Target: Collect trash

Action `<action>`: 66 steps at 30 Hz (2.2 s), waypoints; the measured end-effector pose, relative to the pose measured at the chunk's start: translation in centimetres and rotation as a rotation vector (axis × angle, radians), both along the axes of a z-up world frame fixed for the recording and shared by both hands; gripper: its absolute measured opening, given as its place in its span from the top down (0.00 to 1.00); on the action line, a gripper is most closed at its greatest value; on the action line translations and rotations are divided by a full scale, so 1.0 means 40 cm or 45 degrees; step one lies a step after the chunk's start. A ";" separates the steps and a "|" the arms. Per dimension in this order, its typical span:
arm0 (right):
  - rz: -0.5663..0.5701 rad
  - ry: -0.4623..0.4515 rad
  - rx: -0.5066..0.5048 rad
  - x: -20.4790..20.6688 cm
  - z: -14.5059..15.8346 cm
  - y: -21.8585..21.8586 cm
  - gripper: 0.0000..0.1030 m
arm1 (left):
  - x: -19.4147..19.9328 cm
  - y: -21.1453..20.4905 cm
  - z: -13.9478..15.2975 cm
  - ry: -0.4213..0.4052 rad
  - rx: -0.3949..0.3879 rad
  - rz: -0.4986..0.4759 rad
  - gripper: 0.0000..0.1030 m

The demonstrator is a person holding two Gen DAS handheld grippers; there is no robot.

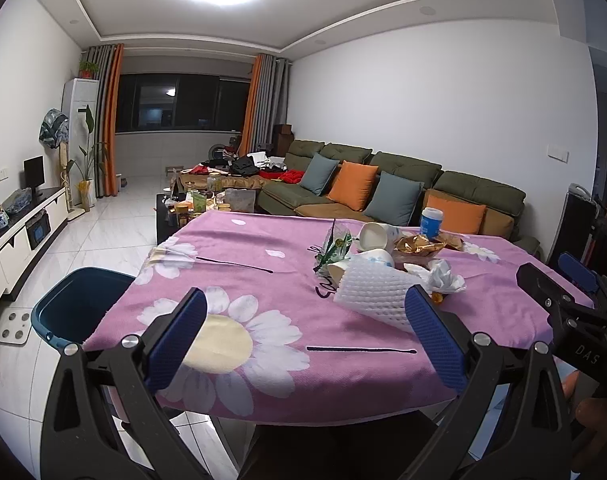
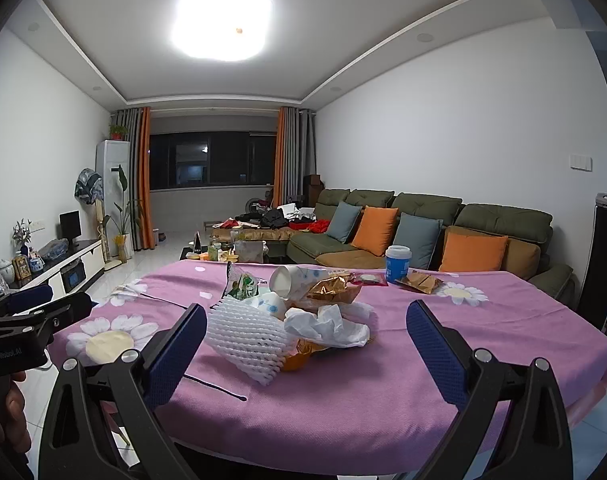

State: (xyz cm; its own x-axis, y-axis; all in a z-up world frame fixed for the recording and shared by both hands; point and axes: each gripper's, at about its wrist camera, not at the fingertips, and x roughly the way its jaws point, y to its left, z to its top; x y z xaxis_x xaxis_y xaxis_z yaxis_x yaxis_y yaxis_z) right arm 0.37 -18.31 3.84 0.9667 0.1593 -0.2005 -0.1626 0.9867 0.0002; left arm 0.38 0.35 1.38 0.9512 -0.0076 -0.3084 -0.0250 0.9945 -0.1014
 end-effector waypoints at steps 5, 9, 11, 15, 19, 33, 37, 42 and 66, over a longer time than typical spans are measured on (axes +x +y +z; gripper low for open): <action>0.001 0.007 -0.002 0.005 -0.002 0.002 0.06 | 0.005 0.003 -0.002 0.004 0.002 0.004 0.05; -0.005 0.017 -0.004 0.017 -0.006 0.003 0.06 | 0.013 0.003 -0.003 0.005 0.005 -0.003 0.05; -0.007 0.024 -0.007 0.022 -0.008 0.004 0.06 | 0.023 0.000 -0.005 0.006 0.016 -0.009 0.05; -0.010 0.048 -0.007 0.046 -0.015 0.002 0.06 | 0.052 -0.010 -0.009 0.015 0.017 -0.039 0.05; -0.008 0.081 -0.009 0.080 -0.021 -0.005 0.06 | 0.096 -0.016 -0.015 0.034 0.011 -0.069 0.05; 0.029 0.267 -0.014 0.259 -0.055 -0.001 0.06 | 0.301 -0.054 -0.072 0.161 -0.011 -0.155 0.05; 0.046 0.335 -0.012 0.307 -0.071 -0.005 0.06 | 0.368 -0.070 -0.104 0.241 -0.042 -0.196 0.05; 0.052 0.404 0.008 0.354 -0.088 -0.020 0.08 | 0.428 -0.091 -0.136 0.311 -0.083 -0.245 0.05; 0.156 0.574 0.124 0.430 -0.120 -0.042 0.92 | 0.516 -0.105 -0.200 0.449 -0.288 -0.407 0.71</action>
